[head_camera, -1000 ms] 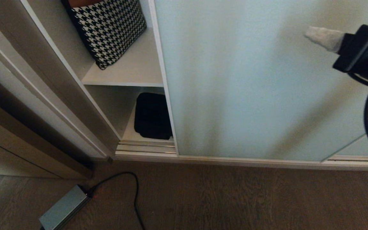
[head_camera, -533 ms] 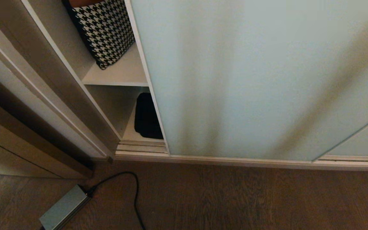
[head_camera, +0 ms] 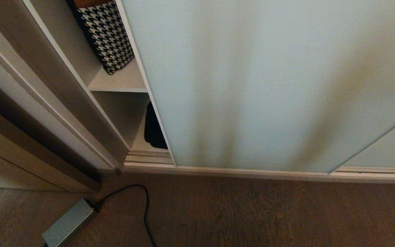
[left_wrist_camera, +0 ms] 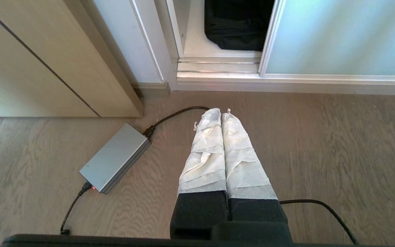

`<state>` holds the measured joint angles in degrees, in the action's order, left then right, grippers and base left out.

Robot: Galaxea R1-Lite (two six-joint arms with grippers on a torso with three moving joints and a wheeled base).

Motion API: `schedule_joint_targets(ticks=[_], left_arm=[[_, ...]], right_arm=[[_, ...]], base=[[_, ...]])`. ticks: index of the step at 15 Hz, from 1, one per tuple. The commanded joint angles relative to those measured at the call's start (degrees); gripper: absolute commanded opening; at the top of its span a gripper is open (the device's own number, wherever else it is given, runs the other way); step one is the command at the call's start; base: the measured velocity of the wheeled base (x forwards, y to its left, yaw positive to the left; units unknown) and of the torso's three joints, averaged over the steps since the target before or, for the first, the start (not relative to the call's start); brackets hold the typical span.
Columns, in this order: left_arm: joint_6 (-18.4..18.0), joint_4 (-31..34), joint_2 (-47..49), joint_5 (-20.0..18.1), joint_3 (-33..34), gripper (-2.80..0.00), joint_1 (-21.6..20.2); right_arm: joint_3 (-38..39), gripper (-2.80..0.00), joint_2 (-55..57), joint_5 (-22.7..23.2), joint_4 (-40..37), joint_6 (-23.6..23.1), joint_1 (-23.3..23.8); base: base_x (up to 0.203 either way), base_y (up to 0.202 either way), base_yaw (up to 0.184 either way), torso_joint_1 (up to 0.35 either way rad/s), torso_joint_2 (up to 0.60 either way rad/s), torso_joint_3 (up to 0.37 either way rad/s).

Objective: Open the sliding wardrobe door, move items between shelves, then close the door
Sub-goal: Close the door

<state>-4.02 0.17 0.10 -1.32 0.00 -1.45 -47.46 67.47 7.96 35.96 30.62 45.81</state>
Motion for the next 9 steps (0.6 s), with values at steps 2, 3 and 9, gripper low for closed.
schedule_joint_targets(ticks=[2,3,9], left_arm=[[-0.03,0.01,0.08,0.0,0.0,-2.8,0.04],[-0.03,0.01,0.08,0.0,0.0,-2.8,-0.04],[-0.03,0.01,0.08,0.0,0.0,-2.8,0.03]], right_arm=[[-6.31,-2.8,9.19,10.76,0.24,4.68,12.02],[-9.1,-2.8,11.78,17.01,0.25,7.36,15.42],[-22.0,-2.8,25.08,43.38,-1.36,22.9,19.92]], base=[[0.0,0.0,0.0,0.0,0.0,0.0],[0.0,0.0,0.0,0.0,0.0,0.0],[0.0,0.0,0.0,0.0,0.0,0.0]])
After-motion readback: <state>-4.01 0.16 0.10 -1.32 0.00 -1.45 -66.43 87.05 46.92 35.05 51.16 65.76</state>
